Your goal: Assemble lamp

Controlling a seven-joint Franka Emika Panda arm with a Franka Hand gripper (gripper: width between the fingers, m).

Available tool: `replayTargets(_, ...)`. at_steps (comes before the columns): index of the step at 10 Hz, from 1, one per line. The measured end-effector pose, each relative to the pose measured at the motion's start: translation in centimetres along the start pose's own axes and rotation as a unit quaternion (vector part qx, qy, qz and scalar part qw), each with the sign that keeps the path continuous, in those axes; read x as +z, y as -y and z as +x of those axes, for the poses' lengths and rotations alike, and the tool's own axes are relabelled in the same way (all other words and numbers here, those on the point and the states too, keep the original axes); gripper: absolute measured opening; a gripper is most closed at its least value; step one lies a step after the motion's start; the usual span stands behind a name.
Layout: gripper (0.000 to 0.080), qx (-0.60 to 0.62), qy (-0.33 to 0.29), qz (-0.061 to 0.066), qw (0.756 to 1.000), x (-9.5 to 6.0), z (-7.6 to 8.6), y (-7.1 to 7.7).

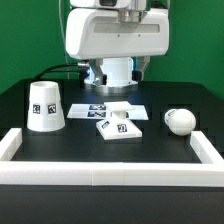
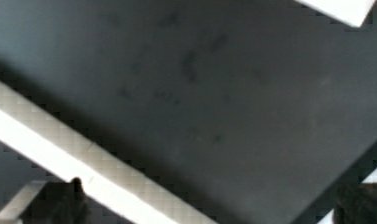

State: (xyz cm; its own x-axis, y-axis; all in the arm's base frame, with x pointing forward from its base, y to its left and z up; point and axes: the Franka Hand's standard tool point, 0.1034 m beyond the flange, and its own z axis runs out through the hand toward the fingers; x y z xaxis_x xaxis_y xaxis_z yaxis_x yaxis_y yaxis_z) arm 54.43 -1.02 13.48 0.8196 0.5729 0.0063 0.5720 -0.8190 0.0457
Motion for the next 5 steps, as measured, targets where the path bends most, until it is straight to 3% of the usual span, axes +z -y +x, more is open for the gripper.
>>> replayTargets(5,0.0699,0.167,-0.001,0.006,0.986,0.24,0.09,0.43)
